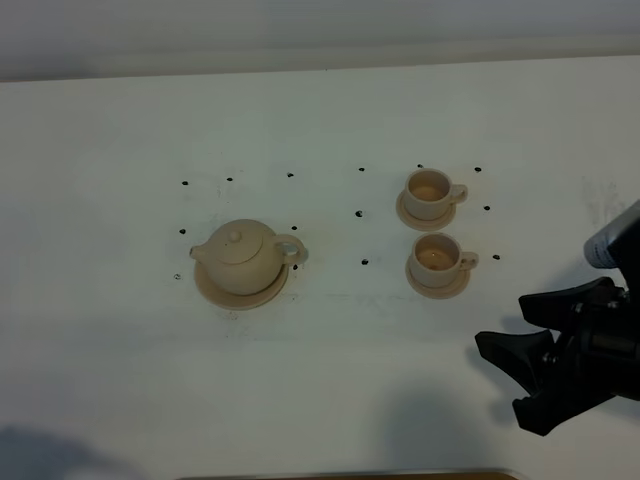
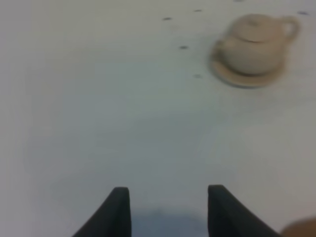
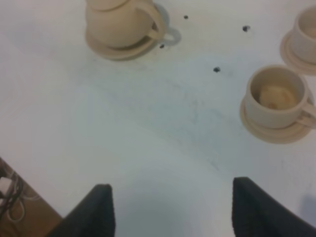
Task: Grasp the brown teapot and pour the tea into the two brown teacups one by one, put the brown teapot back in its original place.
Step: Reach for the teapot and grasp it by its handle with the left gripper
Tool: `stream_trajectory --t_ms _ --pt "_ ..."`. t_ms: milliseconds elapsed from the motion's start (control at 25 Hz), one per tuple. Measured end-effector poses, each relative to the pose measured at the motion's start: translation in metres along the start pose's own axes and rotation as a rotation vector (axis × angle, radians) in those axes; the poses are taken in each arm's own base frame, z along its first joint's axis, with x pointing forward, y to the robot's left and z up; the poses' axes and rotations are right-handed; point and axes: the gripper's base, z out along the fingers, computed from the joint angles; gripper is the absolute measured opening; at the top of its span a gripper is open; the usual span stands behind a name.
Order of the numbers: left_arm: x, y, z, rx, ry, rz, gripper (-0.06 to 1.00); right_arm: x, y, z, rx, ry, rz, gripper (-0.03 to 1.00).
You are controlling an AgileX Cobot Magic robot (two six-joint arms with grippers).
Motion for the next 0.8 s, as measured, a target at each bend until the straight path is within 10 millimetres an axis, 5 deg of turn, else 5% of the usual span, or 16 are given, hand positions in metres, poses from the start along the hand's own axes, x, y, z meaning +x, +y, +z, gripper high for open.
stream_trajectory --t_ms 320,800 --pt "0.001 0.0 -0.001 -0.187 0.0 -0.102 0.35 -0.014 -0.001 0.0 0.021 -0.041 -0.016 0.51" --pt "0.001 -0.001 -0.001 -0.191 0.0 -0.112 0.35 -0.037 -0.006 0.025 0.016 0.014 0.005 0.51"
